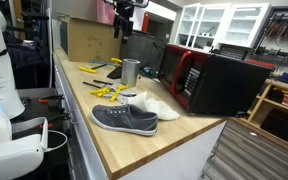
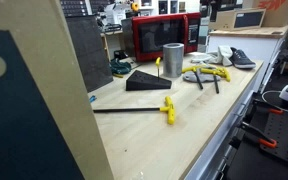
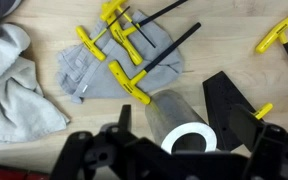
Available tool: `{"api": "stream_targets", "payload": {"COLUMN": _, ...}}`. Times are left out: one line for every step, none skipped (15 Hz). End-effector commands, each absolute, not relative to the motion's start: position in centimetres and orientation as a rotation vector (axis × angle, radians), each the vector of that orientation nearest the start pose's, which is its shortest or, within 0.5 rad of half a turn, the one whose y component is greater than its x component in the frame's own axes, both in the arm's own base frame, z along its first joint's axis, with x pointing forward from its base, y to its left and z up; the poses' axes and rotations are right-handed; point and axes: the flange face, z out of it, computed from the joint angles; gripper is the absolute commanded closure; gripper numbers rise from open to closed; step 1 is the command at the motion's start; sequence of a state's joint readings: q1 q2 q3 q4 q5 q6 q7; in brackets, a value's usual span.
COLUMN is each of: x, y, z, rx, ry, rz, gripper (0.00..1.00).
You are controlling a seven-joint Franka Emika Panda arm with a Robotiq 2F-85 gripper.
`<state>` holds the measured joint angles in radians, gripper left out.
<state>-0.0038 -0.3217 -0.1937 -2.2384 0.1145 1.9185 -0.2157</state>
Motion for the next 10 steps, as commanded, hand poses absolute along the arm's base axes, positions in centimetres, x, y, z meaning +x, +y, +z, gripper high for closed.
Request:
{"api": "stream_targets", "payload": {"x": 44.87, "y": -8.75, "z": 49.82, "rx": -2.975, "ry": 0.017, "rz": -0.042, "gripper": 0.00}}
{"api": "stream_targets", "payload": {"x": 44.87, "y": -8.75, "z": 49.82, "rx": -2.975, "ry": 0.017, "rz": -0.042, "gripper": 0.00}}
{"api": "stream_targets", "payload": {"x": 44.87, "y": -8.75, "z": 49.82, "rx": -2.975, "ry": 0.017, "rz": -0.042, "gripper": 0.00}}
{"api": "stream_targets", "payload": {"x": 44.87, "y": -8.75, "z": 49.82, "rx": -2.975, "ry": 0.017, "rz": -0.042, "gripper": 0.00}}
{"api": "stream_targets", "payload": {"x": 44.87, "y": -8.75, "z": 49.82, "rx": -2.975, "ry": 0.017, "rz": -0.042, "gripper": 0.00}}
{"api": "stream_targets", "payload": {"x": 44.87, "y": -8.75, "z": 49.83, "rx": -2.975, "ry": 0.017, "rz": -0.042, "gripper": 0.00}}
{"api": "stream_targets", "payload": {"x": 44.87, "y": -8.75, "z": 49.82, "rx": -2.975, "ry": 0.017, "rz": -0.042, "gripper": 0.00}}
{"api": "stream_targets", "payload": {"x": 44.87, "y": -8.75, "z": 49.82, "rx": -2.975, "ry": 0.017, "rz": -0.042, "gripper": 0.00}}
{"api": "stream_targets", "payload": {"x": 45.39, "y": -8.47, "z": 49.66, "rx": -2.974, "ry": 0.016, "rz": -0.037, "gripper": 0.00}}
{"api": "stream_targets", "payload": {"x": 45.76, "y": -8.35, "z": 49.50, "rx": -2.976, "ry": -0.002, "rz": -0.030, "gripper": 0.00}}
